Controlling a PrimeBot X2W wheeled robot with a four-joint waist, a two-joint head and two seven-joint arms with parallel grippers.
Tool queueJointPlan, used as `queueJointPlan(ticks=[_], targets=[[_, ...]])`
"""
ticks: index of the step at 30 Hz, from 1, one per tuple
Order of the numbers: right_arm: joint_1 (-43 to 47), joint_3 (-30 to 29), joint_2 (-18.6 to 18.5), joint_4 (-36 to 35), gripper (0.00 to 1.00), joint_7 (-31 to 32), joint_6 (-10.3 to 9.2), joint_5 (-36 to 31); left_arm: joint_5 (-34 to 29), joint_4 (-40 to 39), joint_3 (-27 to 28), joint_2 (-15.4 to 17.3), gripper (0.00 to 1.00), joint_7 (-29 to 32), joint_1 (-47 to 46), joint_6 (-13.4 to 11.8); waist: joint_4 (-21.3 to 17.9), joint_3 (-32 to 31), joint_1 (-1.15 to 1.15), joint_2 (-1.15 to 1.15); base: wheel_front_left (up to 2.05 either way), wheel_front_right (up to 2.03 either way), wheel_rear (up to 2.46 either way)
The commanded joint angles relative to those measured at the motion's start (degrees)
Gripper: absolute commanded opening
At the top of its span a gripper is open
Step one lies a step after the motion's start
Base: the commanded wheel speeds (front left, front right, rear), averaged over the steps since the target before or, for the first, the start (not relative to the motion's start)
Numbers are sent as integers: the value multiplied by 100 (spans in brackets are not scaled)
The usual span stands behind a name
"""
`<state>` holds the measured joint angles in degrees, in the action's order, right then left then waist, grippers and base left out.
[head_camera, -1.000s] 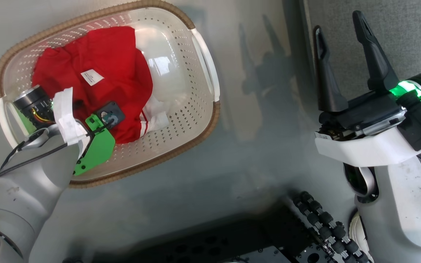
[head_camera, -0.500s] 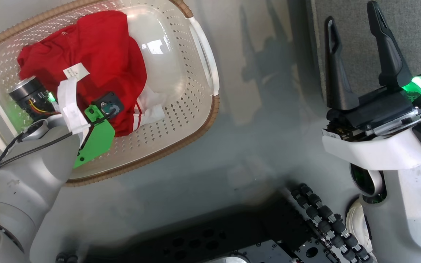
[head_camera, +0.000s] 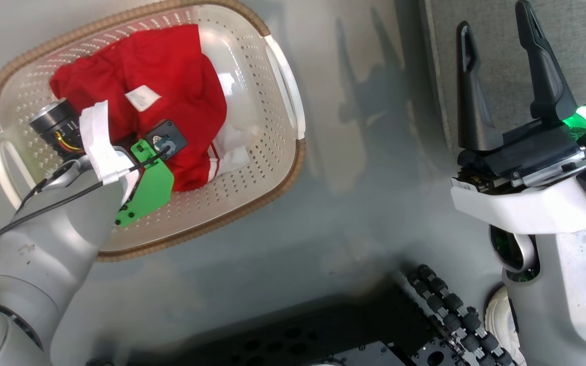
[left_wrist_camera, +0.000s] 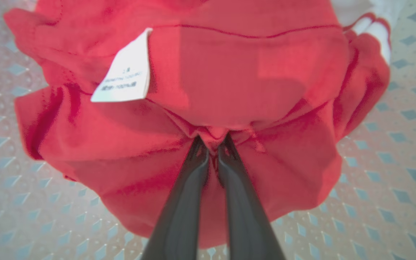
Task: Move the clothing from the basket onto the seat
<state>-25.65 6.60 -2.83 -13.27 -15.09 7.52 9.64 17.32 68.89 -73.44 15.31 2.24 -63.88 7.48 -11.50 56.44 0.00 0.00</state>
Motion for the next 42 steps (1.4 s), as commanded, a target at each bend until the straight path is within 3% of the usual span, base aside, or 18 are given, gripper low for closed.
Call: queueJointPlan(ticks=[1, 19, 33, 42], targets=[[-27, -15, -12, 41, 100, -11, -6, 18, 133, -38, 2, -29, 0, -91, 55, -3, 29, -185, 0, 0, 0, 0, 0], [276, -10, -13, 375, 100, -11, -6, -19, 716, -480, 2, -396, 0, -1062, 642, -3, 412, -1755, 0, 0, 0, 0, 0], [841, -139, -14, 717, 100, -11, -6, -118, 1641, -883, 14, -454, 0, -1692, 1105, -2, 870, -2991, 0, 0, 0, 0, 0], [1186, -211, -14, 820, 100, -11, -6, -149, 1948, -1580, 595, -313, 0, -1744, 1322, -2, 1095, -3600, 0, 0, 0, 0, 0]])
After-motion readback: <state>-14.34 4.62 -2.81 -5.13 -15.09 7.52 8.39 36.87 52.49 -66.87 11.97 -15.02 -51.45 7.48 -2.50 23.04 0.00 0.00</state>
